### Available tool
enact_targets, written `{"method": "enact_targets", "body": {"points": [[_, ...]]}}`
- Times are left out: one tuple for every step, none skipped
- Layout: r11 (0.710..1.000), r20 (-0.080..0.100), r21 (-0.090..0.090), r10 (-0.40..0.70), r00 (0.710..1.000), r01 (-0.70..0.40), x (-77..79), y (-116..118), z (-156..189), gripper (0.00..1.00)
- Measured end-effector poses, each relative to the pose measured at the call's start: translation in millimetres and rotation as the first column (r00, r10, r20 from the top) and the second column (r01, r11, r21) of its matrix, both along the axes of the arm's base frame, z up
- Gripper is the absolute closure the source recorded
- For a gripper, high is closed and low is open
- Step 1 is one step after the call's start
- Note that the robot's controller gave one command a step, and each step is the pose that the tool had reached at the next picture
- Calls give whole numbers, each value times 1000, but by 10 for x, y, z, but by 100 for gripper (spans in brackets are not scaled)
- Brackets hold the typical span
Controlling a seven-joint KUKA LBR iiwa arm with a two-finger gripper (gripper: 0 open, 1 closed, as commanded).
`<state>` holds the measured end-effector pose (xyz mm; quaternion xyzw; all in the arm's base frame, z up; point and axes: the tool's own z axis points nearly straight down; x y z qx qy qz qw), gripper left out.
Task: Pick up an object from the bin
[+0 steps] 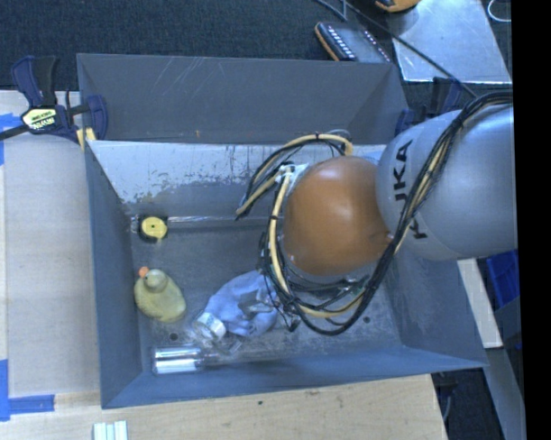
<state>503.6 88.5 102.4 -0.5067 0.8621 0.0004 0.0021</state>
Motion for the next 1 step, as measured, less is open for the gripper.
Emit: {"method": "enact_targets", "body": {"points": [[1000, 2, 1, 0, 1000, 0, 6, 1, 149, 100]]}}
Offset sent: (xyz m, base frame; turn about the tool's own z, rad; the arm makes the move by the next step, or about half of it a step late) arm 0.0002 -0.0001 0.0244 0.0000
